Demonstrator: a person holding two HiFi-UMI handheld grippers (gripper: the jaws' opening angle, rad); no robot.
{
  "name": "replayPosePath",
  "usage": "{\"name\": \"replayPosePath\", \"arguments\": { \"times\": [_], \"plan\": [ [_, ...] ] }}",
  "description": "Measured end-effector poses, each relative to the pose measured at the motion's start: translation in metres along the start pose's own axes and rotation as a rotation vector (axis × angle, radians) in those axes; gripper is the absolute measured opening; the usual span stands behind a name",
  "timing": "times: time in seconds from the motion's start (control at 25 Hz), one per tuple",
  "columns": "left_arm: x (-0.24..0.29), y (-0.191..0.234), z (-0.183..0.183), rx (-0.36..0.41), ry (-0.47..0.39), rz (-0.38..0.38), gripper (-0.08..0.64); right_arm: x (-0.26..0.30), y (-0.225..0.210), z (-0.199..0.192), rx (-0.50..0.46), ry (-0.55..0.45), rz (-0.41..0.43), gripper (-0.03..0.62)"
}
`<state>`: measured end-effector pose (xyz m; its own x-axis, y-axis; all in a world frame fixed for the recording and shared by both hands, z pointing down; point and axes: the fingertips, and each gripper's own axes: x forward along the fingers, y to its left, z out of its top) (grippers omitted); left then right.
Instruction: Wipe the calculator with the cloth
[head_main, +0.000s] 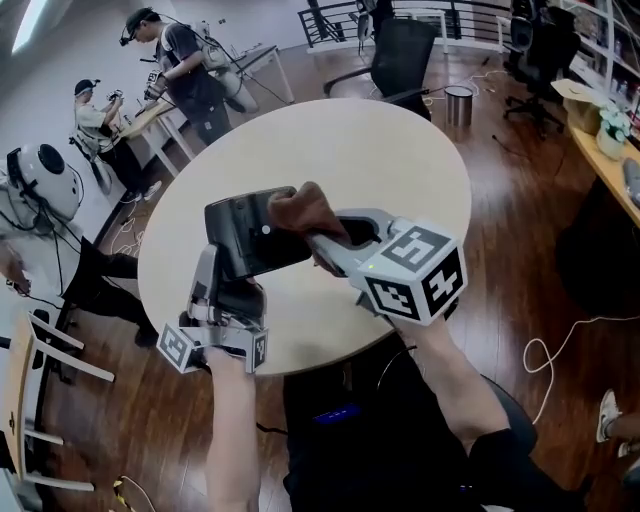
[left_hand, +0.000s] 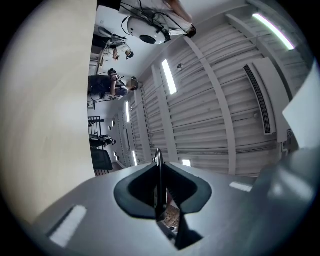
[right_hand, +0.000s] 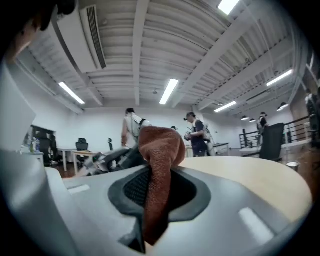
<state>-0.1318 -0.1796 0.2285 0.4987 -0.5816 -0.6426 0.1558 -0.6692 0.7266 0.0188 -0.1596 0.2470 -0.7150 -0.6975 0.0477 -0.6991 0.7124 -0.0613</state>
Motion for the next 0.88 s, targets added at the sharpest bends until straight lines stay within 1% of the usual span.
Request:
{"name": "replayPosePath", "arguments": {
  "times": [0.08,0.12,0.16,0.24,0.32,0.44,0.52,0.6,0.64,0.68,0.72,0.8,0.84,0.88],
  "plan": [
    [0.003,0.002,-0.004,-0.005,-0.012,0.001,0.052,0.006,0.037,0.011,-0.036,-0.023,0.102,0.064],
    [0.004,0.003,-0.008,-0.009,-0.017,0.0,0.052,0.009,0.049,0.011,-0.071,-0.013,0.125,0.064],
    [0.005,0.003,-0.011,-0.016,-0.02,-0.002,0.052,0.013,0.057,0.007,-0.11,0.007,0.127,0.064],
    [0.006,0.002,-0.016,-0.029,-0.027,-0.01,0.052,0.019,0.055,-0.006,-0.165,0.05,0.09,0.064],
    [0.004,0.002,-0.015,-0.023,-0.029,-0.015,0.054,0.019,0.039,-0.018,-0.165,0.075,0.04,0.064],
    [0.004,0.003,-0.012,-0.007,-0.031,-0.008,0.055,0.012,-0.007,-0.039,-0.13,0.126,-0.07,0.064],
    [0.004,0.004,-0.01,-0.004,-0.034,-0.005,0.052,0.005,-0.039,-0.05,-0.082,0.151,-0.147,0.064],
    [0.003,0.005,-0.008,0.005,-0.038,-0.002,0.051,-0.002,-0.054,-0.05,-0.026,0.133,-0.165,0.064],
    [0.002,0.005,-0.007,0.009,-0.041,0.0,0.052,-0.004,-0.051,-0.044,-0.019,0.112,-0.151,0.064],
    [0.003,0.006,-0.007,0.012,-0.043,0.001,0.051,-0.005,-0.04,-0.034,-0.028,0.086,-0.119,0.064],
    [0.003,0.006,-0.007,0.015,-0.043,0.002,0.052,-0.003,-0.021,-0.023,-0.05,0.06,-0.067,0.064],
    [0.003,0.004,-0.008,0.018,-0.038,0.001,0.052,0.006,0.027,-0.009,-0.123,0.036,0.052,0.064],
    [0.003,0.003,-0.01,0.017,-0.033,-0.001,0.052,0.012,0.049,-0.008,-0.171,0.044,0.096,0.064],
    [0.003,0.002,-0.012,0.016,-0.026,-0.004,0.052,0.016,0.062,-0.011,-0.215,0.059,0.118,0.064]
  ]
}}
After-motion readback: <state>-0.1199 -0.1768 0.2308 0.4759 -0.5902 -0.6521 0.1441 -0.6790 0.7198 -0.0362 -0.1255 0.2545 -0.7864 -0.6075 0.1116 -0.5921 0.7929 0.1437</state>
